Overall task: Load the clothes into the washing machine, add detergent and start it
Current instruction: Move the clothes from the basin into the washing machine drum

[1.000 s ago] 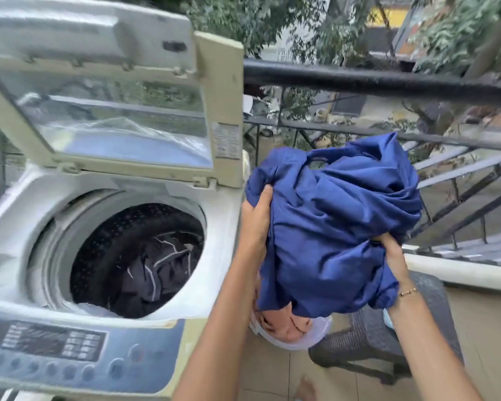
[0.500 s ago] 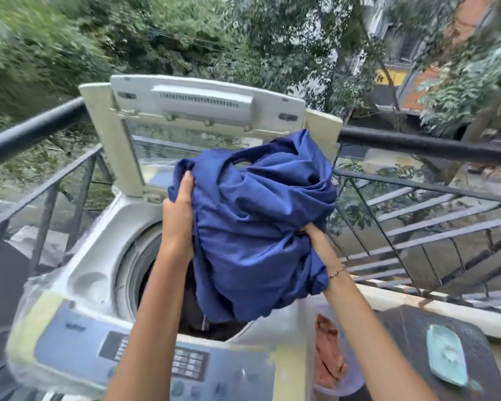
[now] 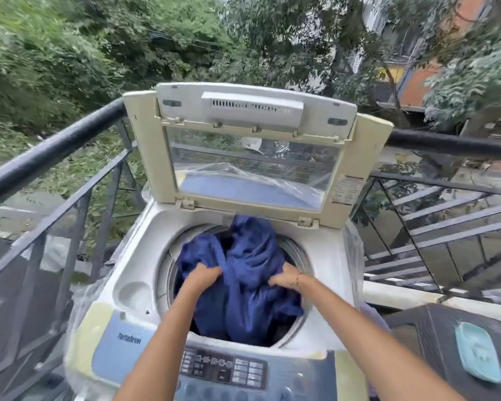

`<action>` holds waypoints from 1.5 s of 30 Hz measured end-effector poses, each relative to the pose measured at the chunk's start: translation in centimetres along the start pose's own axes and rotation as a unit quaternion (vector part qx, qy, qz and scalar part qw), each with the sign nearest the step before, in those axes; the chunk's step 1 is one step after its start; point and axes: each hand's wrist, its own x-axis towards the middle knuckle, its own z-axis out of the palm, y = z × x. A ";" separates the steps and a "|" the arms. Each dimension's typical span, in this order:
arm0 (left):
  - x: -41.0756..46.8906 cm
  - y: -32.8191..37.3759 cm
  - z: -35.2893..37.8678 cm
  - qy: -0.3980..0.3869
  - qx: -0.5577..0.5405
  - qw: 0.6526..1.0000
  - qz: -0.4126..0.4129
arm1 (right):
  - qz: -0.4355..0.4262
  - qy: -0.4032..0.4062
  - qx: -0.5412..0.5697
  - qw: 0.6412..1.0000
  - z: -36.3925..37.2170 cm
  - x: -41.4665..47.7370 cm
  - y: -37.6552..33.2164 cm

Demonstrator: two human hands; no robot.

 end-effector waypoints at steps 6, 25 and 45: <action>0.5 -2.5 3.4 -0.106 -0.023 0.992 -0.059 | 0.068 -0.045 -0.157 0.984 2.7 0.5 1.0; -12.7 13.7 16.2 0.015 -0.292 0.940 0.178 | -0.048 0.360 0.064 0.929 -10.9 -9.9 8.9; -4.4 20.2 48.9 -0.047 -0.103 0.993 0.030 | 0.184 0.212 0.174 0.944 -15.9 -1.6 40.7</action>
